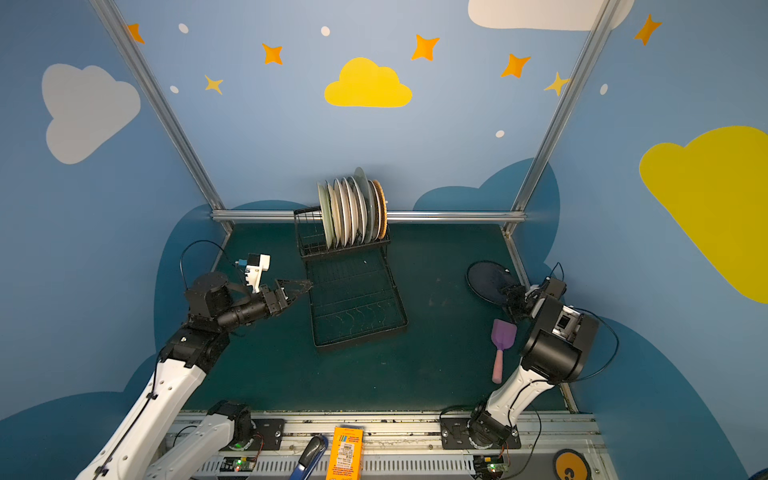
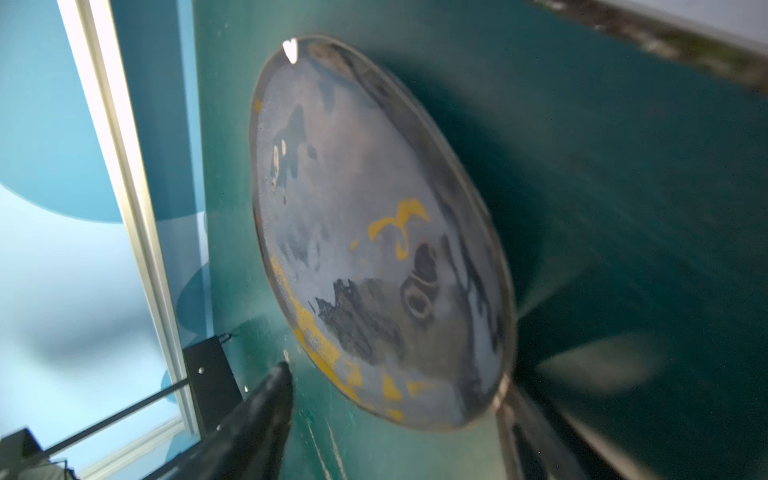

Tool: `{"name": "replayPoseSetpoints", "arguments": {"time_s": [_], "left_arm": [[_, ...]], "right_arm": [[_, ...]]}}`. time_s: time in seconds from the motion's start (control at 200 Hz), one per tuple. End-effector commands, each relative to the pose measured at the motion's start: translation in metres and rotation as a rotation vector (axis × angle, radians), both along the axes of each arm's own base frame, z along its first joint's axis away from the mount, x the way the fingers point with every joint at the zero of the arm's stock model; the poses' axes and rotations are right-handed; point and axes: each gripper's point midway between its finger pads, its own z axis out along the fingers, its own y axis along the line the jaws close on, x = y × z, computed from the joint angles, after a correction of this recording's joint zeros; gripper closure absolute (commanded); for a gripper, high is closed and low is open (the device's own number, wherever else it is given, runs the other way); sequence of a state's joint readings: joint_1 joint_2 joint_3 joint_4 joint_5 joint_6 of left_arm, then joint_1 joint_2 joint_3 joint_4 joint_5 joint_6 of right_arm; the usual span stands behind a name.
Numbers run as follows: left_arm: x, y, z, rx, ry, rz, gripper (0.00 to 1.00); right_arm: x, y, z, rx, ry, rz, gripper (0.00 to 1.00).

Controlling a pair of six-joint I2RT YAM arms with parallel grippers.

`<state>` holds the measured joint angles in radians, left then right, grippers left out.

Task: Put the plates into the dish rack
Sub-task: 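Open and withdraw the left gripper while right moves to the navy plate, then grip the navy plate's rim with the right gripper and tilt it up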

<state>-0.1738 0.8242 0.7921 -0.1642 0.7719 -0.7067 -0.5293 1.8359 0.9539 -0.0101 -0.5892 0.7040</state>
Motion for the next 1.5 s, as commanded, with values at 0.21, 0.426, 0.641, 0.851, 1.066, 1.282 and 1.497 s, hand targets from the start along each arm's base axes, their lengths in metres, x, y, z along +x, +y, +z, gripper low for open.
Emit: {"name": "replayPoseSetpoints", "arguments": {"time_s": [0.21, 0.426, 0.641, 0.851, 1.066, 1.282, 1.497], "left_arm": [[-0.004, 0.008, 0.005, 0.007, -0.085, 0.05, 0.0], [-0.013, 0.015, 0.014, 0.013, -0.126, 0.082, 0.0], [-0.019, 0.027, 0.011, 0.043, -0.13, 0.151, 0.0], [-0.024, 0.035, 0.006, 0.058, -0.137, 0.202, 0.0], [-0.022, 0.023, -0.001, 0.077, -0.145, 0.133, 0.02], [-0.025, 0.001, -0.001, 0.159, -0.222, 0.097, 0.02], [-0.018, -0.012, -0.007, 0.162, -0.21, 0.078, 0.02]], "right_arm": [[0.012, 0.017, -0.023, 0.113, 0.031, -0.041, 0.65], [0.023, 0.032, -0.029, 0.127, 0.042, 0.003, 0.92], [0.031, 0.042, -0.021, 0.11, -0.001, 0.064, 1.0], [0.04, 0.058, -0.002, 0.114, -0.09, 0.148, 1.0], [0.04, 0.073, 0.02, 0.166, -0.175, 0.192, 1.0], [0.033, 0.083, 0.027, 0.22, -0.217, 0.194, 1.0], [0.023, 0.108, 0.014, 0.247, -0.188, 0.229, 1.0]]}}
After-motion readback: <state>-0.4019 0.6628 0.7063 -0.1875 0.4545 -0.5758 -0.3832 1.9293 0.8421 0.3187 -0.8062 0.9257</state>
